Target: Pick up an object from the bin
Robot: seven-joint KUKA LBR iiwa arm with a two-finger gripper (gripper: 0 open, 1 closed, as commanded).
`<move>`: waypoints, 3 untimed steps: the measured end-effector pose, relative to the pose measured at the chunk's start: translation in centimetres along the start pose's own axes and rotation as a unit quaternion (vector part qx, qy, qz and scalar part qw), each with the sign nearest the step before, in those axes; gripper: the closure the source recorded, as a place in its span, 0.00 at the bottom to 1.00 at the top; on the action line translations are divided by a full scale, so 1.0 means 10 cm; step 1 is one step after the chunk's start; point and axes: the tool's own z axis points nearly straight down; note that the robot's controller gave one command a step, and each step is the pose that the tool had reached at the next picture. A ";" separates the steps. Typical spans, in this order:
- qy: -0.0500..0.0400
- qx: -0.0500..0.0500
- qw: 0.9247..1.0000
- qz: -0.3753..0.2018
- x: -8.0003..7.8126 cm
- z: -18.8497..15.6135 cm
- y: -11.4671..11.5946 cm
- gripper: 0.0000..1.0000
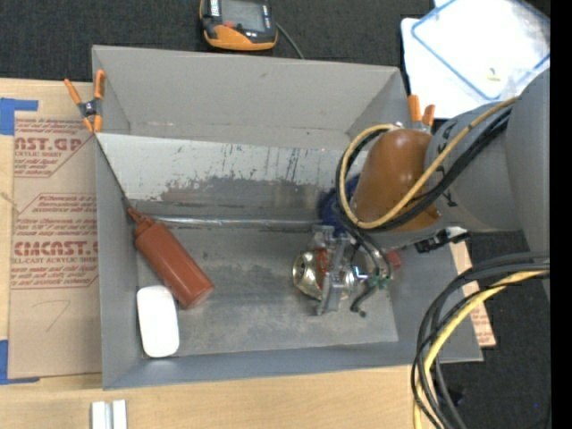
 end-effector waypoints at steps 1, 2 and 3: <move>-0.008 -0.002 1.000 0.026 0.13 0.00 0.20 0.00; -0.003 0.000 1.000 0.006 0.02 0.00 0.03 0.00; -0.007 -0.002 1.000 0.021 0.11 0.00 0.18 0.00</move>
Offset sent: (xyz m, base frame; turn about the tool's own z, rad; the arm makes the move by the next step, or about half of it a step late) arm -0.0019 0.0029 0.0003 0.0117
